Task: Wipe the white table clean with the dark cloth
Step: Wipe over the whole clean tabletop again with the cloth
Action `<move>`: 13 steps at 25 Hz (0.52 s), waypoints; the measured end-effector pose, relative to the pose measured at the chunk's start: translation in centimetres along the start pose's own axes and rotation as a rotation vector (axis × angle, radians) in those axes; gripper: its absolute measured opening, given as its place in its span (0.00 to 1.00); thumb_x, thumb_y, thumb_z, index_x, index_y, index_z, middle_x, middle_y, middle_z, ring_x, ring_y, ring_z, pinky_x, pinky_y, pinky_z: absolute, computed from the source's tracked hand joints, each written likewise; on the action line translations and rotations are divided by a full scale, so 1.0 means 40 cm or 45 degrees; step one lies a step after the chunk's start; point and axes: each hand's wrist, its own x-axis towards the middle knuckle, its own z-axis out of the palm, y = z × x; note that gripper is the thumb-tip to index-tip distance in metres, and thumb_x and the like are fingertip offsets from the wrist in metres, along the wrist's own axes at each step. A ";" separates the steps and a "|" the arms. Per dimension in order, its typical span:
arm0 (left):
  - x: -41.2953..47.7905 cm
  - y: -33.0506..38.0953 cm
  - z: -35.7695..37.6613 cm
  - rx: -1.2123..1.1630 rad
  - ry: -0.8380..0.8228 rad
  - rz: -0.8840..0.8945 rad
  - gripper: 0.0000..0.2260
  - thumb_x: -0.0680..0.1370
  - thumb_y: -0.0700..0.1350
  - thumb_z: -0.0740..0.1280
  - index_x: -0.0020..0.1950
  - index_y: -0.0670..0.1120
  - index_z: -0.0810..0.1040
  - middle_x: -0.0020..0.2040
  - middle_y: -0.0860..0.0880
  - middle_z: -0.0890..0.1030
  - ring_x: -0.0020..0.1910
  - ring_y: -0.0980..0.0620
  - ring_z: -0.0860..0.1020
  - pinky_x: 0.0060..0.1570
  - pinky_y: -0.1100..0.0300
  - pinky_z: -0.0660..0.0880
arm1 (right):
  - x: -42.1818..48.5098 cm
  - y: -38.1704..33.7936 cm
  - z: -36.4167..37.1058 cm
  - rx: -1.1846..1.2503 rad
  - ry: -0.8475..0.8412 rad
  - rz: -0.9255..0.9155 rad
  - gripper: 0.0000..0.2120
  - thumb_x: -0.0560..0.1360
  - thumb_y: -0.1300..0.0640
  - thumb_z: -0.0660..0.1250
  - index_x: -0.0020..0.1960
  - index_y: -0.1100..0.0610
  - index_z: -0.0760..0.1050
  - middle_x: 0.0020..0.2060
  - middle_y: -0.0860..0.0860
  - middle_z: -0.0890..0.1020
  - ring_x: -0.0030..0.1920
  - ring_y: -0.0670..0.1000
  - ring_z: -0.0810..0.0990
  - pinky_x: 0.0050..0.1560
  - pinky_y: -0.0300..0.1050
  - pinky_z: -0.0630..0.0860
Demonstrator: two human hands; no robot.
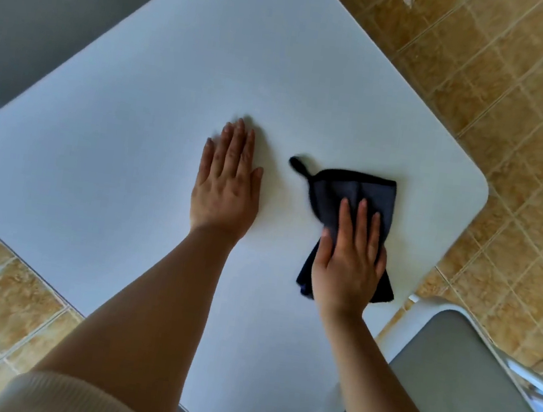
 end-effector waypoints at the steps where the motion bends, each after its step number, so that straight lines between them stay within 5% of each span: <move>1: -0.001 -0.003 0.003 0.018 -0.002 0.006 0.25 0.83 0.50 0.48 0.79 0.41 0.56 0.79 0.44 0.56 0.78 0.49 0.53 0.77 0.53 0.44 | 0.044 -0.001 0.009 0.014 0.017 0.083 0.24 0.82 0.46 0.53 0.77 0.48 0.64 0.77 0.50 0.66 0.77 0.55 0.63 0.69 0.58 0.67; 6: 0.002 0.004 -0.002 0.044 -0.024 -0.013 0.25 0.83 0.49 0.48 0.79 0.42 0.53 0.80 0.45 0.54 0.79 0.49 0.51 0.77 0.53 0.43 | 0.226 -0.084 0.040 0.114 0.064 0.113 0.23 0.81 0.47 0.57 0.76 0.49 0.67 0.76 0.52 0.68 0.76 0.57 0.65 0.69 0.62 0.68; 13: 0.004 0.009 -0.005 0.060 -0.019 -0.035 0.25 0.84 0.49 0.49 0.79 0.42 0.54 0.80 0.45 0.54 0.79 0.49 0.51 0.77 0.53 0.44 | 0.032 -0.019 0.008 0.068 0.017 -0.139 0.23 0.83 0.47 0.54 0.77 0.47 0.63 0.77 0.49 0.65 0.77 0.53 0.63 0.71 0.56 0.65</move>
